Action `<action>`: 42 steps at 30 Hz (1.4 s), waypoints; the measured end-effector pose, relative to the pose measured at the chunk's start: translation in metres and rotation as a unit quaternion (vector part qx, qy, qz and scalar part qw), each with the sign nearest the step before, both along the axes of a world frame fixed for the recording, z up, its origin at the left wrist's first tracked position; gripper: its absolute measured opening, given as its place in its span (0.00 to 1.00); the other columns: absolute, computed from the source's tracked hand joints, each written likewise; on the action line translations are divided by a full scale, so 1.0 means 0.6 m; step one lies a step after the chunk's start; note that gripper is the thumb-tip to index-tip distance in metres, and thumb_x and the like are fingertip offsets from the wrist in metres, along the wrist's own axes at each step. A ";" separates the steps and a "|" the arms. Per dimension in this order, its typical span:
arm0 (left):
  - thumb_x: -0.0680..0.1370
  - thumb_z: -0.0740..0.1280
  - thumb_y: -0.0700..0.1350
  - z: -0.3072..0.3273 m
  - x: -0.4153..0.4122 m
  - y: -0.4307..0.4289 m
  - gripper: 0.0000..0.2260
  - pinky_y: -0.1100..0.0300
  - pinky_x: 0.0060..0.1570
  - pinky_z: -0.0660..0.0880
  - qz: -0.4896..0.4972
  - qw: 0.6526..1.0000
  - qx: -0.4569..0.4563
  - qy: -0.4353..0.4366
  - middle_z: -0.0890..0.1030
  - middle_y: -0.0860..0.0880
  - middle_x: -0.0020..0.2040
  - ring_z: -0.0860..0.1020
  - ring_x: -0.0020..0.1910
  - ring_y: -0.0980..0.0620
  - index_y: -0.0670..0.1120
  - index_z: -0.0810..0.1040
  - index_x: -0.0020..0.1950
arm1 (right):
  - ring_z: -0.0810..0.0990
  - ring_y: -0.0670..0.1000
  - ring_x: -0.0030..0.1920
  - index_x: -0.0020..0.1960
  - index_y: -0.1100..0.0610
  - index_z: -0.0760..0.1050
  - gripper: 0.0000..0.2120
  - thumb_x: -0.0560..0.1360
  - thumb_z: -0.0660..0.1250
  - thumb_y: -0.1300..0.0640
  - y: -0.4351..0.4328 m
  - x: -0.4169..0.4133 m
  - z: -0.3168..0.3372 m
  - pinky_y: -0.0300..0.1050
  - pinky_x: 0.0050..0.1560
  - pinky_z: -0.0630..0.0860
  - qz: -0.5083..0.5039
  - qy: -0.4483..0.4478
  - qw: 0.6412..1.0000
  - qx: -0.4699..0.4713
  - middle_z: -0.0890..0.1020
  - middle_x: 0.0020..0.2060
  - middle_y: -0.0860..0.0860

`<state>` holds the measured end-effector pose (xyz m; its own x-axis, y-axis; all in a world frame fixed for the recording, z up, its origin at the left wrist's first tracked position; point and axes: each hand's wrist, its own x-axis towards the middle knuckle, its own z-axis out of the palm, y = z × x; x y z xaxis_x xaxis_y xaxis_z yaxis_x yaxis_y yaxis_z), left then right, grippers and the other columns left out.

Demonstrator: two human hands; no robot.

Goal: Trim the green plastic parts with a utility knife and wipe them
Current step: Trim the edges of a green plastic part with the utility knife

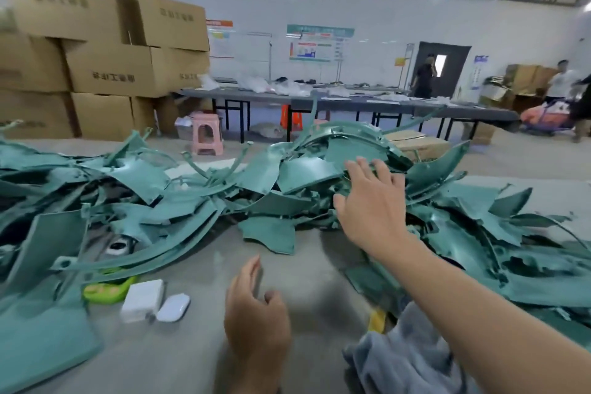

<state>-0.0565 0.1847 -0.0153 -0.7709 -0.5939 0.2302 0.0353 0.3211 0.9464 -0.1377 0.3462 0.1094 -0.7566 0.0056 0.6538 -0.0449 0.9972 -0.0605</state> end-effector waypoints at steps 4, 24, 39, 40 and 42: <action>0.71 0.70 0.31 -0.004 -0.005 -0.008 0.30 0.58 0.61 0.76 0.008 1.000 0.028 0.002 0.83 0.55 0.60 0.80 0.53 0.58 0.55 0.79 0.68 | 0.78 0.55 0.46 0.43 0.52 0.76 0.04 0.73 0.64 0.55 -0.006 -0.039 0.003 0.55 0.65 0.59 -0.079 -0.126 0.982 0.116 0.80 0.35 0.49; 0.74 0.66 0.36 -0.003 -0.013 -0.015 0.18 0.76 0.48 0.69 -0.077 0.990 0.077 -0.088 0.85 0.61 0.45 0.79 0.46 0.70 0.58 0.81 0.53 | 0.81 0.54 0.37 0.47 0.54 0.80 0.06 0.74 0.65 0.61 0.012 0.005 0.064 0.46 0.36 0.79 0.006 -0.182 0.977 0.108 0.83 0.38 0.51; 0.74 0.71 0.40 -0.014 -0.015 -0.008 0.15 0.81 0.35 0.68 -0.131 0.984 0.058 -0.103 0.85 0.61 0.46 0.76 0.41 0.77 0.55 0.83 0.58 | 0.79 0.50 0.39 0.56 0.50 0.77 0.07 0.80 0.63 0.57 -0.002 0.115 -0.021 0.43 0.38 0.73 0.037 -0.221 0.975 0.017 0.83 0.43 0.47; 0.74 0.71 0.41 -0.014 -0.013 -0.008 0.16 0.82 0.35 0.68 -0.132 0.984 0.053 -0.104 0.84 0.62 0.46 0.76 0.42 0.77 0.57 0.82 0.58 | 0.78 0.48 0.35 0.54 0.49 0.80 0.07 0.80 0.64 0.56 0.017 0.109 -0.004 0.43 0.36 0.73 0.031 -0.200 0.979 -0.020 0.83 0.38 0.46; 0.75 0.72 0.44 -0.012 -0.012 -0.007 0.16 0.81 0.35 0.67 -0.137 0.984 0.046 -0.106 0.84 0.64 0.47 0.76 0.43 0.76 0.59 0.81 0.60 | 0.77 0.47 0.32 0.50 0.49 0.83 0.06 0.77 0.67 0.55 0.042 0.104 0.017 0.42 0.37 0.72 0.039 -0.157 0.982 -0.098 0.80 0.31 0.44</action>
